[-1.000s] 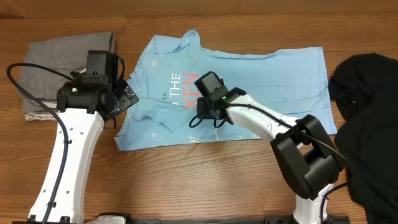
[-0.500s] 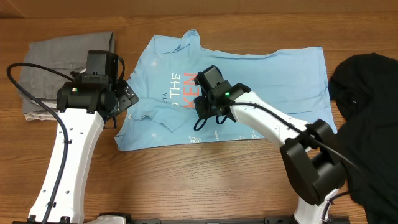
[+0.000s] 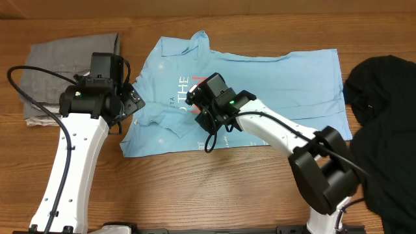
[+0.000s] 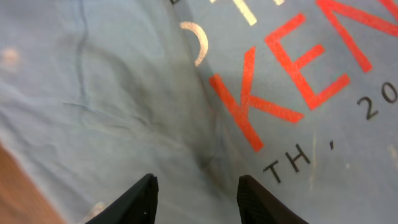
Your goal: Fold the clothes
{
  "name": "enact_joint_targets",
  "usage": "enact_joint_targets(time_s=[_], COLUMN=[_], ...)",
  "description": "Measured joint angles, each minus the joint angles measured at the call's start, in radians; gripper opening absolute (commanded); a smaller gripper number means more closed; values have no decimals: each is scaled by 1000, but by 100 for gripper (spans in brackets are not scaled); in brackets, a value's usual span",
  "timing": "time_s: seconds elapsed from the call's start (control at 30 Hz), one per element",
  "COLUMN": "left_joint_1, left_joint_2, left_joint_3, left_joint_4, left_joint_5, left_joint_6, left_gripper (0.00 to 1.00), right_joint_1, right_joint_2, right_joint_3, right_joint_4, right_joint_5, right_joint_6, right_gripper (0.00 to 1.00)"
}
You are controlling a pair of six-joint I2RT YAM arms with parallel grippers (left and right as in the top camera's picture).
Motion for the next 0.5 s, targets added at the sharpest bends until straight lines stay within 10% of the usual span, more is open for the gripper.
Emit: enact_joint_targets(time_s=[0.5], left_joint_1=[0], left_joint_2=[0], left_joint_3=[0], left_joint_4=[0], left_joint_5=[0], left_joint_6=[0], left_gripper=[100], right_joint_1=[-1], right_joint_2=[57], right_joint_3=[-8], right_joint_4=[53], right_joint_5=[108], right_joint_6=[-110], right_gripper=[49])
